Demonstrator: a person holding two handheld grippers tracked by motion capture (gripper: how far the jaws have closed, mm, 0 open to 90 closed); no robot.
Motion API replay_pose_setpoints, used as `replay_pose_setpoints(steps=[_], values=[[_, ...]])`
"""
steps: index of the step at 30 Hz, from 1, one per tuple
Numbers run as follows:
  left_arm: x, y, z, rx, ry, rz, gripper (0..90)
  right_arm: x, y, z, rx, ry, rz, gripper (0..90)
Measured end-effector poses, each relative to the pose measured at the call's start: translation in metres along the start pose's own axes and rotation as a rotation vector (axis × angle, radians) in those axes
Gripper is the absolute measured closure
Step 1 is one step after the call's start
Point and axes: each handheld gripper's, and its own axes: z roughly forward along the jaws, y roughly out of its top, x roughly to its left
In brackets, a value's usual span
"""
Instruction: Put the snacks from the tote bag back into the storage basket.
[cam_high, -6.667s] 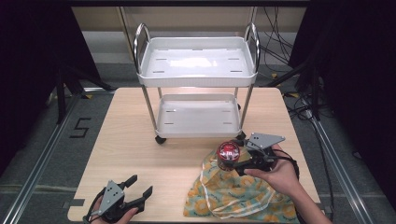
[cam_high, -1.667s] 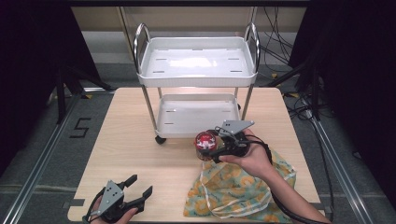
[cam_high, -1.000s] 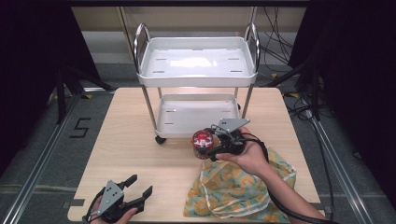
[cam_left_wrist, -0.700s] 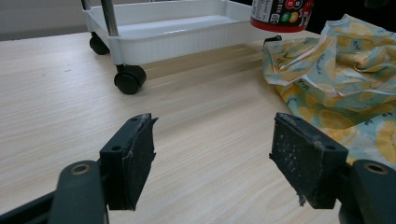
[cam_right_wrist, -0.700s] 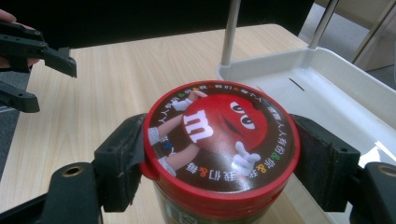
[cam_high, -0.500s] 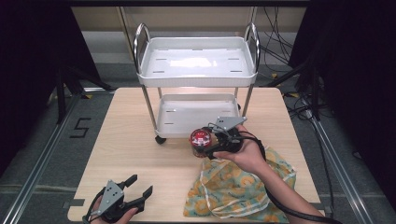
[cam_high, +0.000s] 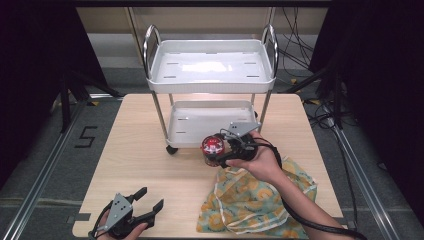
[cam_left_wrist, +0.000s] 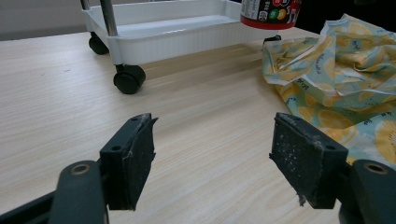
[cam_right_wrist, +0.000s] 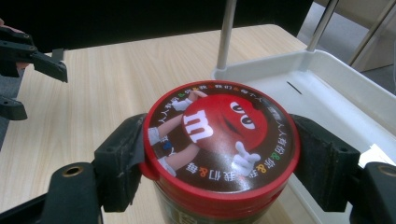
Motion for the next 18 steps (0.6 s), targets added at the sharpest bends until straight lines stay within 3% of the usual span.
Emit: replay_pose_setpoints(steps=[1, 18], values=[[-0.001, 0.000, -0.001, 0.006, 0.012, -0.007, 29.2, -0.002, 0.001, 0.001, -0.011, -0.008, -0.034, 26.2], [0.000, 0.000, 0.000, -0.001, 0.006, -0.008, 29.3, -0.002, 0.011, 0.015, -0.010, 0.005, -0.032, 26.2]])
